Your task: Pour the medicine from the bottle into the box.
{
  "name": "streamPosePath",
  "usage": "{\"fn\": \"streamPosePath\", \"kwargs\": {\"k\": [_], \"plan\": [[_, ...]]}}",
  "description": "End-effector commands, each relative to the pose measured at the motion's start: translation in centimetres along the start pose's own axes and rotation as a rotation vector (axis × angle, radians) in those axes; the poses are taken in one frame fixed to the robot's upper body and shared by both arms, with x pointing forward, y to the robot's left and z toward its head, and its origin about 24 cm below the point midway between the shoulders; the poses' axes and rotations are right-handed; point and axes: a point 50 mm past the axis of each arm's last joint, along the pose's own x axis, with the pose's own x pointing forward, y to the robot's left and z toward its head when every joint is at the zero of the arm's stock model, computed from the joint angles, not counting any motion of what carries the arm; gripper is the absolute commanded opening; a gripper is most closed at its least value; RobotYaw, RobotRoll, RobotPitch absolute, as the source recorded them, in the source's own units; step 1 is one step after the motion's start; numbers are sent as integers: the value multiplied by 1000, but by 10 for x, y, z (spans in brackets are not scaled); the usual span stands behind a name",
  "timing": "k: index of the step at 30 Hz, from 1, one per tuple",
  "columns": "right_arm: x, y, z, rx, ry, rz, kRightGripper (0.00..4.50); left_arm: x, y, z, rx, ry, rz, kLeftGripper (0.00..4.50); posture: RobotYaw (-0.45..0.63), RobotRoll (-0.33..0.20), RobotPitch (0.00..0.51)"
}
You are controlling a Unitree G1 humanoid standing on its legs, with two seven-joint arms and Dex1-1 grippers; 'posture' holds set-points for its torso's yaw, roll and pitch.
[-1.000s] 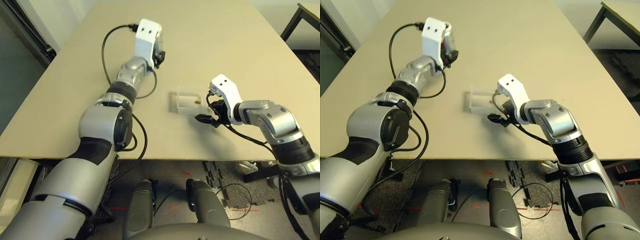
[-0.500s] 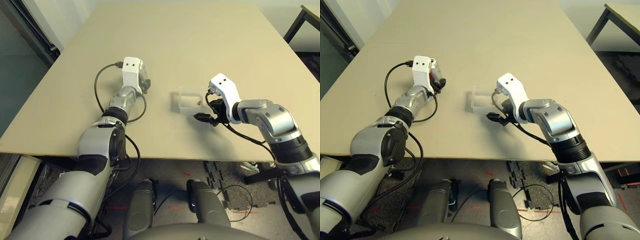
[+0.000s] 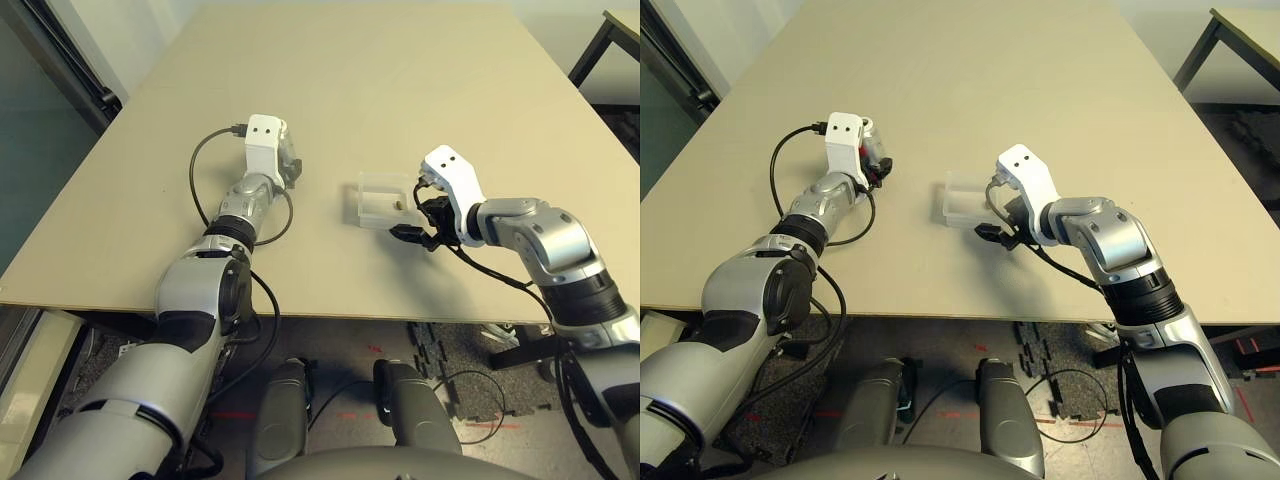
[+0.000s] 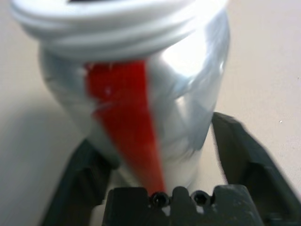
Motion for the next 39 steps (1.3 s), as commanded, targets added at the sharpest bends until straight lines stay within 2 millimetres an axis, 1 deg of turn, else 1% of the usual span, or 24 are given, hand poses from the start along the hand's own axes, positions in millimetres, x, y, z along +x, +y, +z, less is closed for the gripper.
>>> {"fn": "streamPosePath", "kwargs": {"k": [1,13,25,28,33,36,39], "plan": [[-3,-4,2,2,-12,-18,4500,-1,2,-9,5,15,-1,4481,-17,0,128],[-3,-5,2,-1,-14,-18,4500,-2,5,-9,6,-3,4,4481,-8,0,128],[-5,-7,2,-2,-14,-22,4500,-2,-1,-11,-34,-20,-47,4481,11,0,133],[-5,-8,2,-1,-14,-23,4500,-3,-1,-15,-45,-22,-61,4481,17,0,134],[-5,-8,1,-1,-14,-20,4500,-7,2,-29,-63,-3,-80,4481,34,0,138],[-6,-7,2,-3,-15,-14,4500,-12,6,-38,-70,6,-87,4481,43,0,139],[-9,-7,3,-4,-15,-5,4500,-19,12,-42,-87,5,-82,4481,51,0,141]]}}
